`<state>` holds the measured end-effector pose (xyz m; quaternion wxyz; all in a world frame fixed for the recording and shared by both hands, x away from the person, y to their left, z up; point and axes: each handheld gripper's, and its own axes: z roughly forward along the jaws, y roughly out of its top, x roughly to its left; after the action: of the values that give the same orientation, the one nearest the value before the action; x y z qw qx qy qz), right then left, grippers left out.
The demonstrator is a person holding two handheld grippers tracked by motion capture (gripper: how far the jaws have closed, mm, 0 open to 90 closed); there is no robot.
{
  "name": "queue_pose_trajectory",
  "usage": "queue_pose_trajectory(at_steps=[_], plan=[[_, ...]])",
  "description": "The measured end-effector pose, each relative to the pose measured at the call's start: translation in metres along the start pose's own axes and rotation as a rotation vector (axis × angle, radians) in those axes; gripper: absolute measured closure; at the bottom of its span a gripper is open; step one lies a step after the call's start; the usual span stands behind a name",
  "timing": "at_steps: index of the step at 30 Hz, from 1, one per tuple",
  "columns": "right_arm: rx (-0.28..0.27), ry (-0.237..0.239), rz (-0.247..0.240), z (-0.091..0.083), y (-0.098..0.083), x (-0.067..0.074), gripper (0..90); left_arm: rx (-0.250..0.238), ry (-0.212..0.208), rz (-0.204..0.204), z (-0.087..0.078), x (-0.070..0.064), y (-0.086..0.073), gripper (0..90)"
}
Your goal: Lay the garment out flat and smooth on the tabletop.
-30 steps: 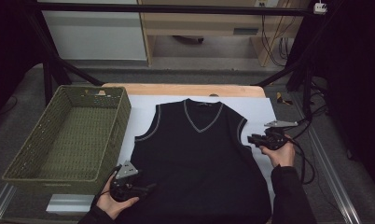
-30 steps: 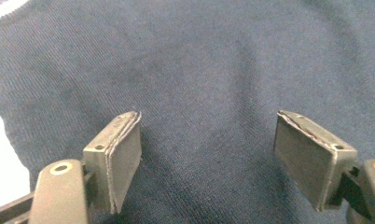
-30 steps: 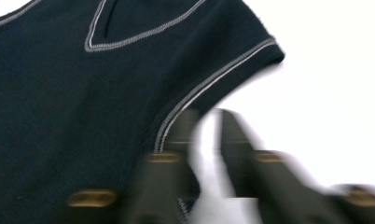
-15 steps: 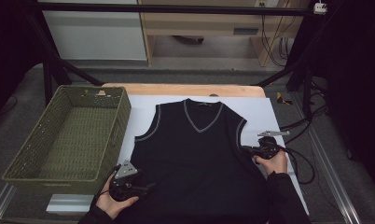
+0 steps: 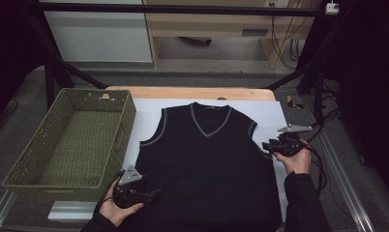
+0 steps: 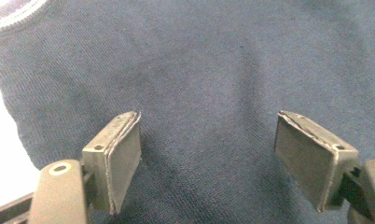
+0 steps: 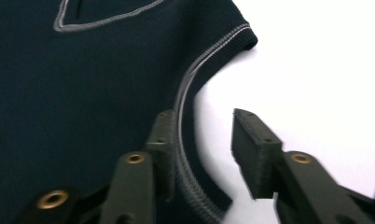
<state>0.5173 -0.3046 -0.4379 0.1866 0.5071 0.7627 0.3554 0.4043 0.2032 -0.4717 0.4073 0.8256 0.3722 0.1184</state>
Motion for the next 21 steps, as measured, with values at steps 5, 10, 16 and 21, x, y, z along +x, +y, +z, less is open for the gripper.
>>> queue_pose_trajectory(at_steps=[5, 10, 16, 21], plan=[[-0.075, 0.017, 0.013, 0.017, 0.0, -0.009, 51.3, 0.001, -0.002, -0.002, 0.001, 0.001, 0.0, 21.5], [-0.098, 0.02, 0.015, 0.049, 0.02, -0.016, 43.1, -0.01, -0.004, -0.002, 0.0, 0.001, 0.001, 21.1], [-0.064, -0.001, 0.03, 0.091, 0.033, -0.018, 40.6, -0.008, -0.005, 0.003, 0.001, 0.001, 0.001, 20.8], [-0.022, -0.016, 0.031, 0.105, 0.039, -0.019, 45.0, -0.015, -0.002, 0.002, 0.0, 0.003, 0.001, 20.7]])
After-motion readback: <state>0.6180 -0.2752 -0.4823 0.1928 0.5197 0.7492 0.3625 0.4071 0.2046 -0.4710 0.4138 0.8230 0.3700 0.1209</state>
